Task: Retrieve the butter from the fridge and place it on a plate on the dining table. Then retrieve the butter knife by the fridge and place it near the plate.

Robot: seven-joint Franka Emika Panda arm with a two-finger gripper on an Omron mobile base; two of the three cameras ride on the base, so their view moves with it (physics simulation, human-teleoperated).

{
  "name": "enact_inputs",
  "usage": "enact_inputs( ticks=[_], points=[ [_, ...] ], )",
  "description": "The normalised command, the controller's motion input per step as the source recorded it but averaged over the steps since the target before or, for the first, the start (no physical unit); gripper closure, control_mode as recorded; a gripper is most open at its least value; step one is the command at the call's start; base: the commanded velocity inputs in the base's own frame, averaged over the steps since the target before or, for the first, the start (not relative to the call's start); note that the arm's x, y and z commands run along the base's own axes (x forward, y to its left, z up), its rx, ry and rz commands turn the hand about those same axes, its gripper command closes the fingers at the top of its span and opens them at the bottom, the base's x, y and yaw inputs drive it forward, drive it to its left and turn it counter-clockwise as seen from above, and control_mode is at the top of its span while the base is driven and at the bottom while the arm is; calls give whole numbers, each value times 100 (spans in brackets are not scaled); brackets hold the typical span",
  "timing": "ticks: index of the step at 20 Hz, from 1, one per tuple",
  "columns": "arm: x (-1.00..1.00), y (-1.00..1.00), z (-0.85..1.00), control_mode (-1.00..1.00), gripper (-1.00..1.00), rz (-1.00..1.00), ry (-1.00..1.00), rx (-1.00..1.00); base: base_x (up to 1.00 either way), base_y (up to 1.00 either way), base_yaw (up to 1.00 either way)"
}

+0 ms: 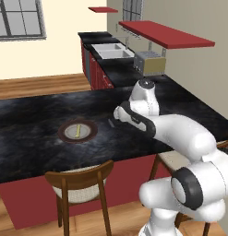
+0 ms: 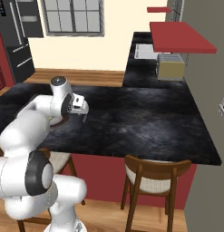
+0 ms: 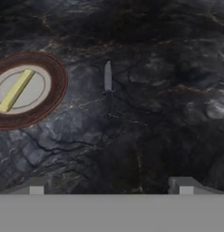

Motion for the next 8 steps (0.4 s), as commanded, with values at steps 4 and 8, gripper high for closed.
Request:
enact_inputs(
  ticks=[4, 8],
  points=[
    [-72, -20, 28, -100, -100, 0, 2, -8, 0, 0, 0],
    [-62, -3, 10, -100, -100, -3, 0, 0, 0, 0, 0]
  ],
)
